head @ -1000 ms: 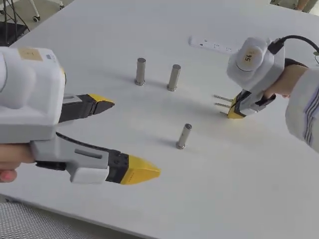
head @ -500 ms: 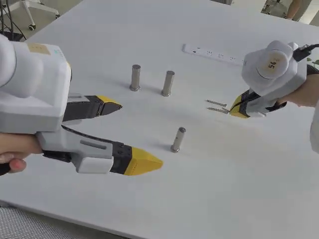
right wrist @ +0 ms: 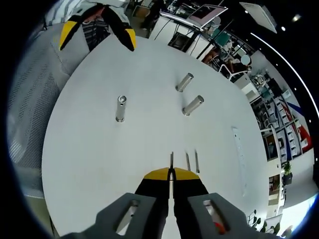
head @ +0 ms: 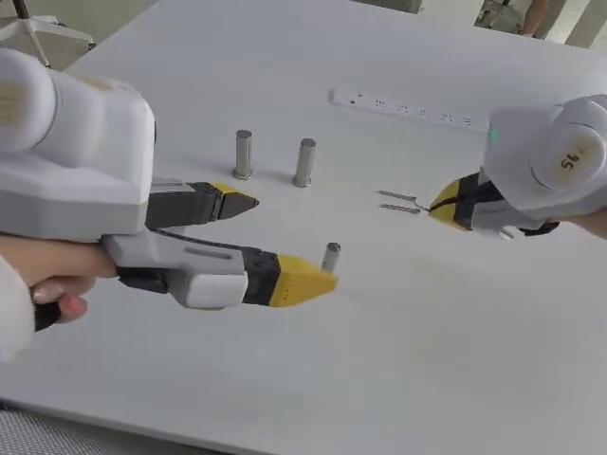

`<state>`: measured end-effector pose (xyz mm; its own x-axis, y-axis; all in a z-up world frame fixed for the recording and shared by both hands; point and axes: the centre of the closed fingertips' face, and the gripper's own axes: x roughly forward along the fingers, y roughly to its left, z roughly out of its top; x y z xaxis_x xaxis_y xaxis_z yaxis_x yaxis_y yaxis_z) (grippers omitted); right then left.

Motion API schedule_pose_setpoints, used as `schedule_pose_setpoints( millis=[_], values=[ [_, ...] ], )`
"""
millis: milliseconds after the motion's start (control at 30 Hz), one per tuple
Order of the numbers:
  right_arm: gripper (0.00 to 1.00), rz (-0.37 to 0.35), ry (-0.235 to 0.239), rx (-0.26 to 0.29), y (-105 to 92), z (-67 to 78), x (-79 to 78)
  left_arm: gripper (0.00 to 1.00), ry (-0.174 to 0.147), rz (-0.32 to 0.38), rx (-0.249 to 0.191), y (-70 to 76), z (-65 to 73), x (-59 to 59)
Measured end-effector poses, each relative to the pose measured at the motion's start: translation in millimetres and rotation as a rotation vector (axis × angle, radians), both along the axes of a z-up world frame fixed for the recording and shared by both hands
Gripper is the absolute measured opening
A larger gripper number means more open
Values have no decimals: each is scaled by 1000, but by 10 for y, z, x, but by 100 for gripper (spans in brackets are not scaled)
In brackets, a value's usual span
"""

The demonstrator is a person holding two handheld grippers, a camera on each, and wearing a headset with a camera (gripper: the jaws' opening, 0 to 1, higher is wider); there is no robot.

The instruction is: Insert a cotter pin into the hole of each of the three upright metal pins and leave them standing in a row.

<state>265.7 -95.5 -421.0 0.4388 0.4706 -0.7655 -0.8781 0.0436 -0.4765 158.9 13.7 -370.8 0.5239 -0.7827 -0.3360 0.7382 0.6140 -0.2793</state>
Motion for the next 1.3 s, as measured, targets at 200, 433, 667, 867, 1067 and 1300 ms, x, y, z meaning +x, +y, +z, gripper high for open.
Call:
schedule_pose_setpoints(
  millis=[200,433,667,867,1067,1300],
  values=[
    [0,14,-37,107,96,127,-233,63,25,7,-35,-70,4,9],
    [0,39,-88,154,166,237,-477,46,69,-2,-59,-116,-61,63],
    [0,53,-128,203,266,393,-646,37,112,-12,-93,-205,-96,98],
    [0,81,-154,220,383,477,-758,28,132,-17,-142,-280,-49,129],
    [0,112,-147,209,492,432,-843,20,150,-11,-167,-320,-40,171],
    [0,156,-119,199,634,345,-992,7,194,-19,-192,-371,-50,131]
  ],
)
